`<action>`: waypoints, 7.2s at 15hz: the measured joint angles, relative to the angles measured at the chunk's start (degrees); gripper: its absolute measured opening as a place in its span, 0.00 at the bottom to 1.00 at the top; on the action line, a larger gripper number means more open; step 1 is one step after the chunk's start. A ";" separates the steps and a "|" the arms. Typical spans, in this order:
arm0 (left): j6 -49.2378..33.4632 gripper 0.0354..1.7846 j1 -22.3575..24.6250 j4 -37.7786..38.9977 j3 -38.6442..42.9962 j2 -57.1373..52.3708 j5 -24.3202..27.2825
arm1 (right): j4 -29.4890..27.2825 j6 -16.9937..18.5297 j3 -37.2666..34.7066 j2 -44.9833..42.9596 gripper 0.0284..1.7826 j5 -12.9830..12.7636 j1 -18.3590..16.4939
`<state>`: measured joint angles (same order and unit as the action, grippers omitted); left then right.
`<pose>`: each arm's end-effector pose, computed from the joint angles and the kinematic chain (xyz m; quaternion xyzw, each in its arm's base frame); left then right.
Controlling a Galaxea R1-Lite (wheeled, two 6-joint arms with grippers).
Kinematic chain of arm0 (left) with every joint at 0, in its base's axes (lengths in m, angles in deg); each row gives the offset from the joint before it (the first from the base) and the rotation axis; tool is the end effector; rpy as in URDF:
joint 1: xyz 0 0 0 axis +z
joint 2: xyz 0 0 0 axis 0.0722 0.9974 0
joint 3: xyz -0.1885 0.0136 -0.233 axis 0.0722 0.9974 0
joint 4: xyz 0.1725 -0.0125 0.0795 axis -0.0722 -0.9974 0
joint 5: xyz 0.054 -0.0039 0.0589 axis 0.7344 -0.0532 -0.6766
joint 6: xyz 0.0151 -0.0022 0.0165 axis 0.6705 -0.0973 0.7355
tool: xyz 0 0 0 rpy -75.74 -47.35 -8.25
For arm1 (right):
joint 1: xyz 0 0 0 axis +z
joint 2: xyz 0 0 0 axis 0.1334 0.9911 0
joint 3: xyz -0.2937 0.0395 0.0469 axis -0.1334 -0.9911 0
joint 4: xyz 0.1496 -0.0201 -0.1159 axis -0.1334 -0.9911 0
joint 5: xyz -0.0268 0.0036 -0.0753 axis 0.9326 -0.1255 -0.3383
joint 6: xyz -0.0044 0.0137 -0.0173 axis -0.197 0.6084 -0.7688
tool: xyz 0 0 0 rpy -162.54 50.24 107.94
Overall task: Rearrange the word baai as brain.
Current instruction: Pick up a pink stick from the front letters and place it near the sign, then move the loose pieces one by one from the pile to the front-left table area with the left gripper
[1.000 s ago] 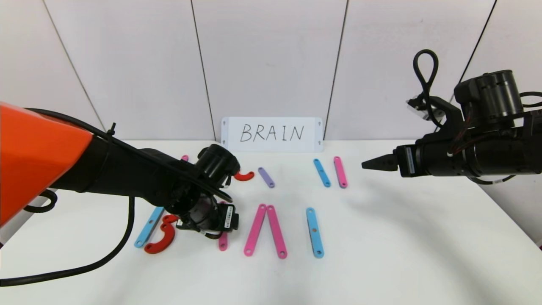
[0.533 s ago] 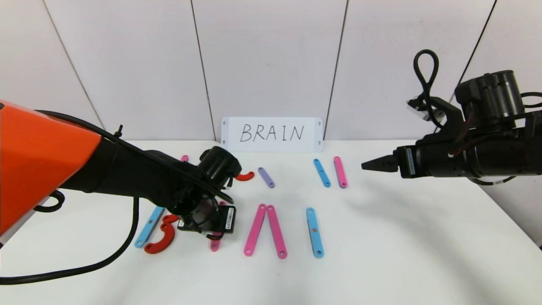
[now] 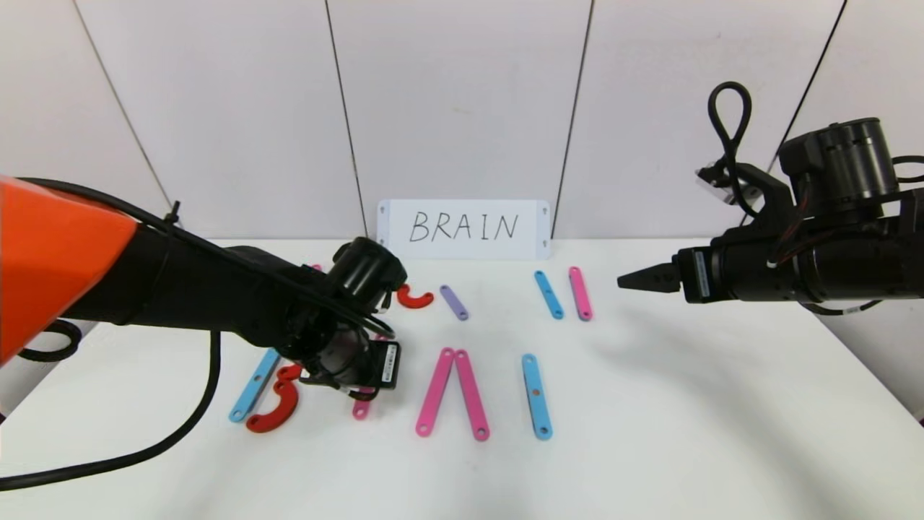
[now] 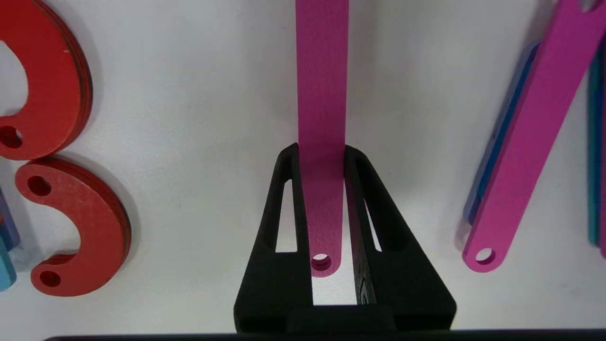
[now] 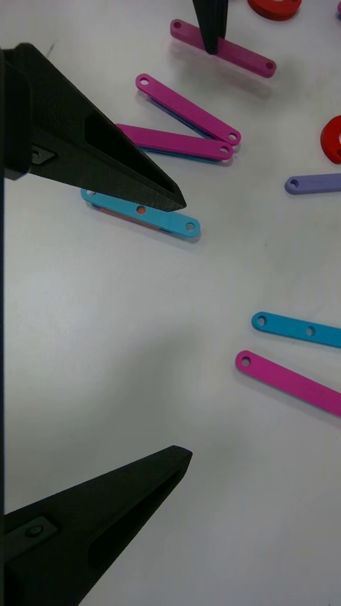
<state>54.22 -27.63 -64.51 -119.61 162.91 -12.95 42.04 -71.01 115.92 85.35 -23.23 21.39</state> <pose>0.2936 -0.1773 0.1287 -0.0046 0.4933 -0.0585 0.8679 0.2835 0.0741 0.2146 0.0315 0.3267 0.1982 0.9236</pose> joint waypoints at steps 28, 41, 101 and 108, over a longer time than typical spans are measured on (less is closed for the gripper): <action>8.68 0.14 -5.44 13.07 -43.70 29.06 10.74 | -0.02 -0.30 3.62 0.26 0.97 9.75 -14.17; 8.98 0.76 -5.55 14.93 -43.92 31.10 10.76 | -0.05 -0.24 3.54 0.26 0.97 9.76 -14.17; 6.12 0.15 13.28 -11.76 -15.86 2.57 0.91 | -0.27 -0.30 3.18 0.94 0.97 9.75 -13.63; 5.68 0.15 9.42 -7.58 -3.10 -1.07 1.99 | -0.22 -0.30 2.99 0.98 0.97 9.76 -13.48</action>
<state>59.90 -18.20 -72.09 -122.70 161.84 -10.97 41.82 -71.31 118.91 86.32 -13.47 7.91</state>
